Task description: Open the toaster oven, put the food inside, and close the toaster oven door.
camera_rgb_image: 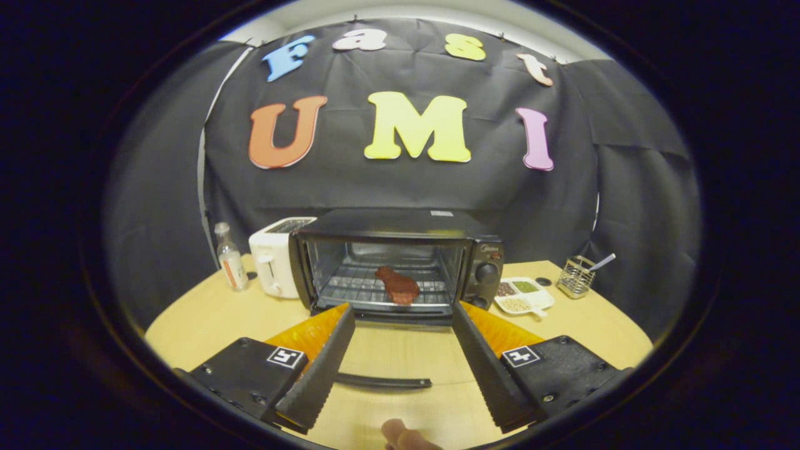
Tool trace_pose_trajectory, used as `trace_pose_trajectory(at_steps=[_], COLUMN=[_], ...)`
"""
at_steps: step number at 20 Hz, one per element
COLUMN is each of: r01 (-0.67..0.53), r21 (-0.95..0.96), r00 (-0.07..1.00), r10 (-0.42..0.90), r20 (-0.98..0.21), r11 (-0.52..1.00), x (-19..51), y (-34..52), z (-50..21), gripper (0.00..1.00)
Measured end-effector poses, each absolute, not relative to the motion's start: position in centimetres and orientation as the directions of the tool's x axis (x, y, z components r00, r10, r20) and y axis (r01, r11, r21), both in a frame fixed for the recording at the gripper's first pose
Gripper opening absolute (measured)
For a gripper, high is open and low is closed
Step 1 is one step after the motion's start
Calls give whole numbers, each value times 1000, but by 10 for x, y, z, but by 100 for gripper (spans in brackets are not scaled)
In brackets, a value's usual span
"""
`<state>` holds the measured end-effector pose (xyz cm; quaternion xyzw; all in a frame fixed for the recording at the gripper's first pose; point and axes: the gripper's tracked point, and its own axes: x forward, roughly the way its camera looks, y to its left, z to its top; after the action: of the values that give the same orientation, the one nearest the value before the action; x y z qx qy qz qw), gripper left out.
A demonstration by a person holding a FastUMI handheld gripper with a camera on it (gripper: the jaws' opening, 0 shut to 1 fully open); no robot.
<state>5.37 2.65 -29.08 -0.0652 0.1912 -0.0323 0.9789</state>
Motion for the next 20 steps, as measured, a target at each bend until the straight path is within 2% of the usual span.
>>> trace_pose_trajectory(at_steps=[11, 20], r01=[51, 66], r21=[-96, -89], r00=[847, 782], r10=[-94, -107], r20=[-523, -614], r11=[994, 994], x=[-2, 25], y=[31, 23], z=[-379, -439], gripper=[100, 100])
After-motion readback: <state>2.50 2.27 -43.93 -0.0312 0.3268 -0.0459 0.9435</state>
